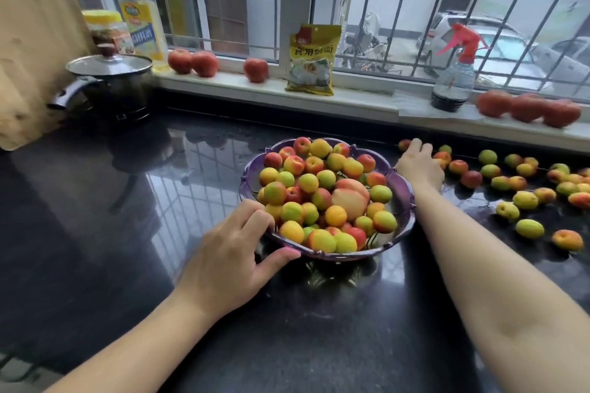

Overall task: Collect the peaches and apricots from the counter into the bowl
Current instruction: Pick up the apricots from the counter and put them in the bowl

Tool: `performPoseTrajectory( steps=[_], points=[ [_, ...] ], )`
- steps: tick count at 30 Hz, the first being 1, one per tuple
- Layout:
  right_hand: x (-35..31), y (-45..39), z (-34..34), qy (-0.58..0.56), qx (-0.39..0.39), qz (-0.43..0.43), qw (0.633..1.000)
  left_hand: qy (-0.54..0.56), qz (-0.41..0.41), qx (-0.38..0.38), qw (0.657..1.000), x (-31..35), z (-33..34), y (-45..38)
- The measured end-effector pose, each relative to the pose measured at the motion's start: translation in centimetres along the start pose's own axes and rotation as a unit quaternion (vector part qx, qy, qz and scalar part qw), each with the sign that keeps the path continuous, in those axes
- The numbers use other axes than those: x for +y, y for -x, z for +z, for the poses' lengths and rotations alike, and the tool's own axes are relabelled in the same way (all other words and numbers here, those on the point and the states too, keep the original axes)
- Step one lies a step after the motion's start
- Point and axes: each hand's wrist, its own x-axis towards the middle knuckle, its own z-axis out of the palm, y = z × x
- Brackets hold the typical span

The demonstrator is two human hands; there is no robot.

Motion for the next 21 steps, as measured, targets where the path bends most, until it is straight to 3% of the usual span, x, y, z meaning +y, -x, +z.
performPoseTrajectory(
  steps=[5, 8, 10, 16, 21],
  points=[
    [1.2, 1.3, -1.7, -0.091, -0.018, 0.004, 0.996, -0.002, -0.003, -0.004, 1.0, 0.3, -0.2, 0.0],
    [1.5, 3.1, -5.2, -0.312, -0.051, -0.002, 0.949, 0.0, -0.005, -0.005, 1.0, 0.3, -0.3, -0.1],
    [1.4, 5.4, -8.3, -0.379, -0.063, -0.04, 0.923, 0.0, -0.003, -0.006, 1.0, 0.3, -0.3, -0.1],
    [-1.8, 13.9, -13.7, -0.263, -0.185, -0.264, 0.909, -0.001, -0.01, -0.012, 1.0, 0.6, -0.5, 0.1],
    [-3.7, 16.1, -13.0, -0.245, -0.198, -0.296, 0.902, 0.0, -0.016, -0.015, 1.0, 0.6, -0.6, 0.1]
  ],
)
